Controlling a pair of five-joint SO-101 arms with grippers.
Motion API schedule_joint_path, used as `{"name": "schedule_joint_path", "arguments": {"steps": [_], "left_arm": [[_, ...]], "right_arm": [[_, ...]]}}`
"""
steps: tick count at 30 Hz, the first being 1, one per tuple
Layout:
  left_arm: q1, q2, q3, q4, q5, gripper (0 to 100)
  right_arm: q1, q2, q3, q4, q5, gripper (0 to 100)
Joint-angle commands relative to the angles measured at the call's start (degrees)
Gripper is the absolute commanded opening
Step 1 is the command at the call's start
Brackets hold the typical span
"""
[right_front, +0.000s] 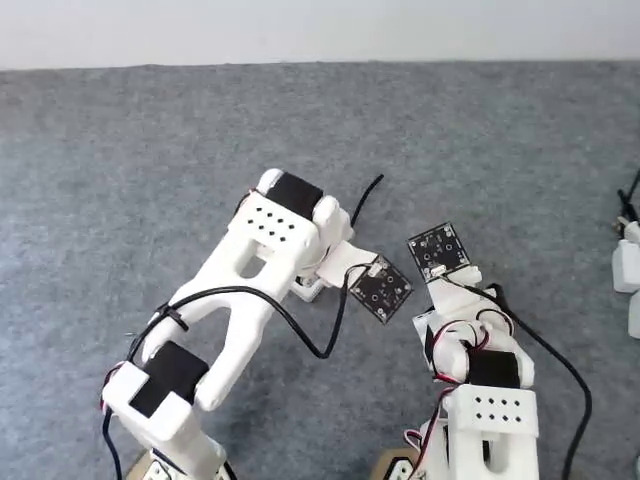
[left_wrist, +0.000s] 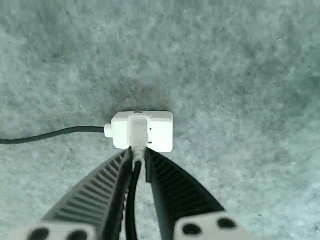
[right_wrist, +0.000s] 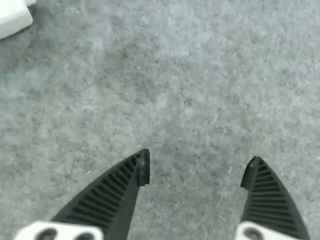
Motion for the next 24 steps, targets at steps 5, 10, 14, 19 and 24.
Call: {"name": "schedule_joint_path", "arguments": {"steps": [5,10,14,19,24], "left_arm": [[-1.7,-0.2,-3.2,1.6,1.1,1],[-2.9,-0.1,-3.0,3.0,1.1,1],[-3.7,-0.1,-3.0,3.2,1.1,1],[-3.8,0.0,-2.9,3.1,1.1,1],[-3.8,0.8,-2.7,2.7,1.1,1]], "right_arm": [[0.7,-0.7,-0.3,-1.0,0.4,31.4],[0.7,-0.5,-0.3,-1.0,0.4,31.4],[0.7,-0.4,-0.2,-1.0,0.3,31.4],[0.7,-0.8,1.5,-1.5,0.3,31.4],[0.8,-0.8,4.0,-4.3,0.4,31.4]]}}
